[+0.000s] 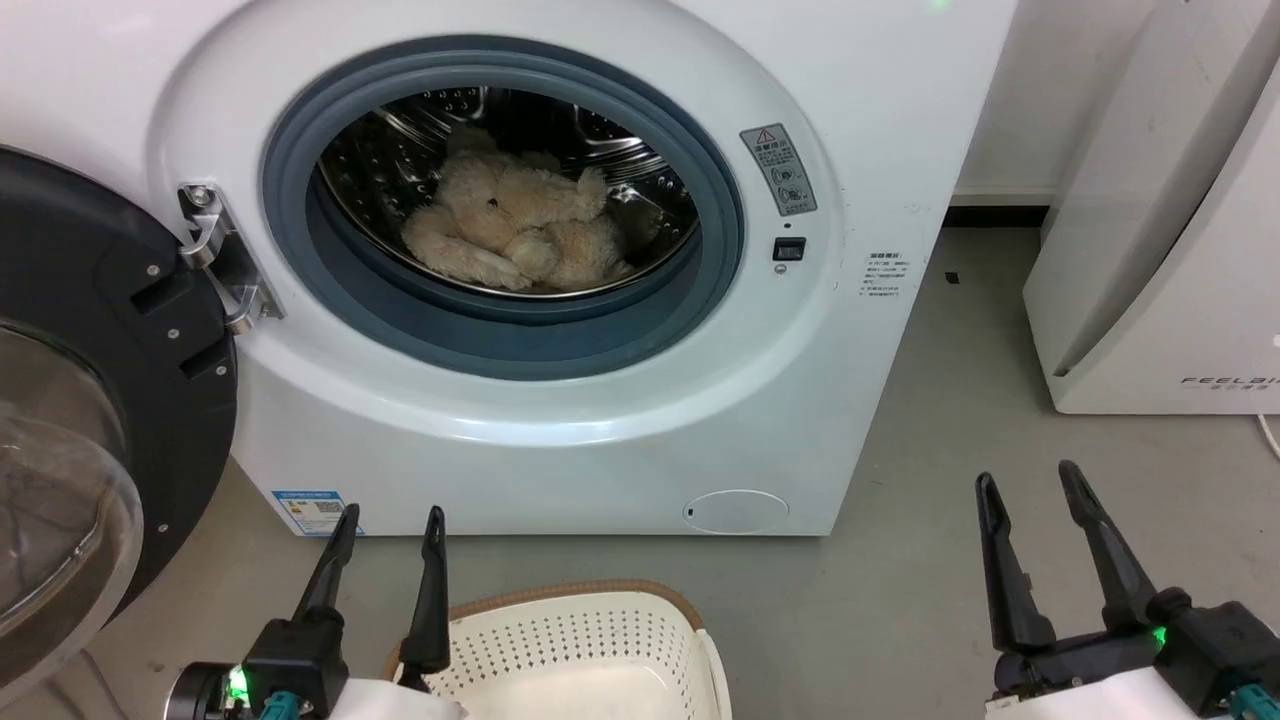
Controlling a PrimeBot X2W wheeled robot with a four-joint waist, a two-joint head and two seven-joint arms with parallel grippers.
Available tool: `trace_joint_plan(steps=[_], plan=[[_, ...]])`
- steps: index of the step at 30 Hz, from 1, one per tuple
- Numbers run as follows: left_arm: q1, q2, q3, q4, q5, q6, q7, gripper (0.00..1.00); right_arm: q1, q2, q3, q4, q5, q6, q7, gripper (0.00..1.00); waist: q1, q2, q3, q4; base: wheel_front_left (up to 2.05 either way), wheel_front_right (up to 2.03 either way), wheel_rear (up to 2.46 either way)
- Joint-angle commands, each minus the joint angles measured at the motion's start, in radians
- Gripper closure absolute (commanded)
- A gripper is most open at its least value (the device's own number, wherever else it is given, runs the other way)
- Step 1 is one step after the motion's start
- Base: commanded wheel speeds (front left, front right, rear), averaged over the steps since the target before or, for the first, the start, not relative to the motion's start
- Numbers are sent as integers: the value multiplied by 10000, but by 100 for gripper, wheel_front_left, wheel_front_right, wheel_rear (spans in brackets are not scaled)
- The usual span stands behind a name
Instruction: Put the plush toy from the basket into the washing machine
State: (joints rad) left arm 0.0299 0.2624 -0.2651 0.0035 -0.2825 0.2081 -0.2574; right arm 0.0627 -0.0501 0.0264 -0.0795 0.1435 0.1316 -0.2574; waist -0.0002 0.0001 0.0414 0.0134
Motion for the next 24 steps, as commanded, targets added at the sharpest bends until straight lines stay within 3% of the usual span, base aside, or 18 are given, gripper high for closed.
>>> trace_joint_plan(steps=[1, 3, 4, 24], plan=[[122, -63, 53, 23, 72, -35, -43, 0, 151, -1, 19, 51, 56, -9, -44, 0, 2, -1, -15, 6, 0, 0, 0], [139, -93, 79, 25, 93, -50, -43, 0, 165, -1, 21, 73, 64, -9, -44, 0, 2, -1, -24, 7, 0, 0, 0], [74, -87, 72, -6, 63, -50, 9, 100, 6, 0, 11, 72, -4, 0, 7, 100, 2, -1, -30, 6, 0, 0, 0], [28, -331, 384, -4, 397, -298, 331, 100, -78, 0, -22, 160, -178, -1, 319, 100, 2, -1, -81, -12, 0, 0, 0]])
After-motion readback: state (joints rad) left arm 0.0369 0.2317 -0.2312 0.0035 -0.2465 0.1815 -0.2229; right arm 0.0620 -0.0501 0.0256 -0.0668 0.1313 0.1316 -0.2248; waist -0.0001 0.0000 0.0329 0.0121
